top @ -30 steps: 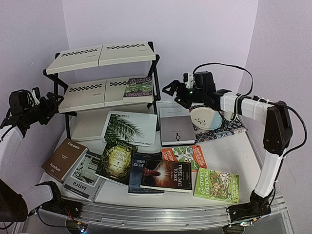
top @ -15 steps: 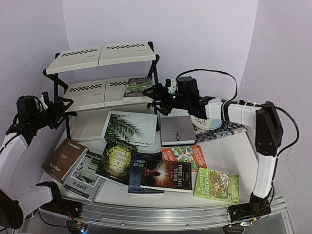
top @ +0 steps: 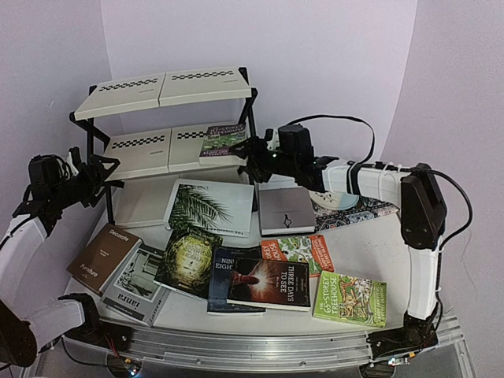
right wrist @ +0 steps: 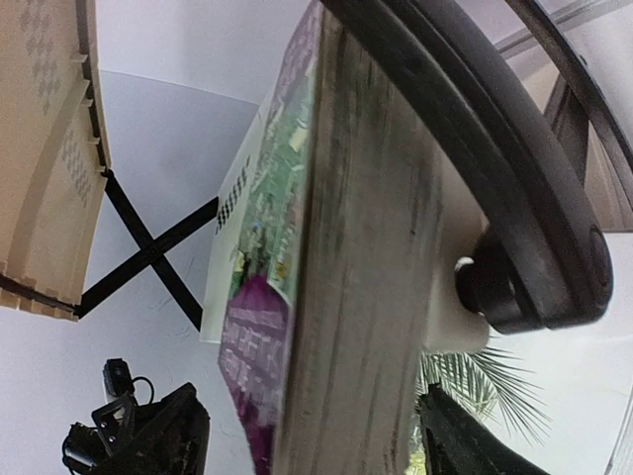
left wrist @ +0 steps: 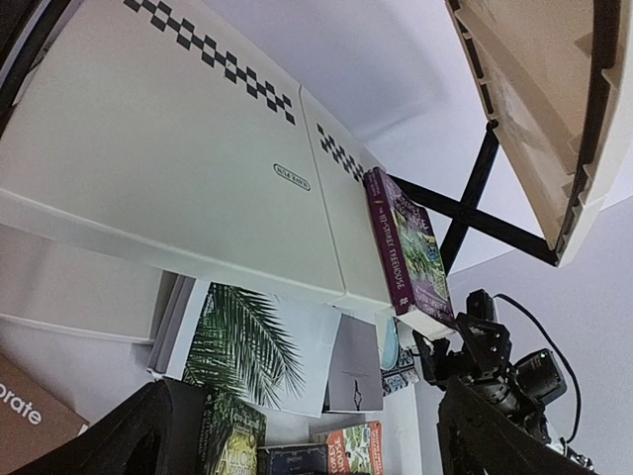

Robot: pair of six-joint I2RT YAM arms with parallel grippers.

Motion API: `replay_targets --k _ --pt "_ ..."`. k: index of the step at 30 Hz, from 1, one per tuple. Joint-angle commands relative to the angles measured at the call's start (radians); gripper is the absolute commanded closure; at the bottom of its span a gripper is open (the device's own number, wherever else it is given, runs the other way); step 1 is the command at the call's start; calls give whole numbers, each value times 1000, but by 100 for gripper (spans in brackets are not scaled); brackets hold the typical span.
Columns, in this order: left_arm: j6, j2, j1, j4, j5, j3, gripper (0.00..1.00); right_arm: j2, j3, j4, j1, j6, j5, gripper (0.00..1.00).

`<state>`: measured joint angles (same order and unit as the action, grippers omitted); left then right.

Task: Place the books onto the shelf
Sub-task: Pick up the book from the shelf.

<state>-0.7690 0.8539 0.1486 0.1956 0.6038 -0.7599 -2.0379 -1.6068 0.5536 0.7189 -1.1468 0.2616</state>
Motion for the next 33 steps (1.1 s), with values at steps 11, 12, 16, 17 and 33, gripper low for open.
replay_targets --k 11,12,16,17,33 --pt "-26 7 -18 -92 41 14 6 -45 -90 51 13 -28 140 98" --pt "-22 10 -21 -95 45 13 6 -46 -95 51 13 -28 178 100" --pt "6 31 -40 -119 74 0 6 -44 -116 31 18 -16 300 100" --pt "15 37 -46 -125 79 -3 6 -42 -122 13 20 -4 324 100" --pt "-37 200 -378 -351 -34 -18 5 31 -118 -154 -15 114 542 100"
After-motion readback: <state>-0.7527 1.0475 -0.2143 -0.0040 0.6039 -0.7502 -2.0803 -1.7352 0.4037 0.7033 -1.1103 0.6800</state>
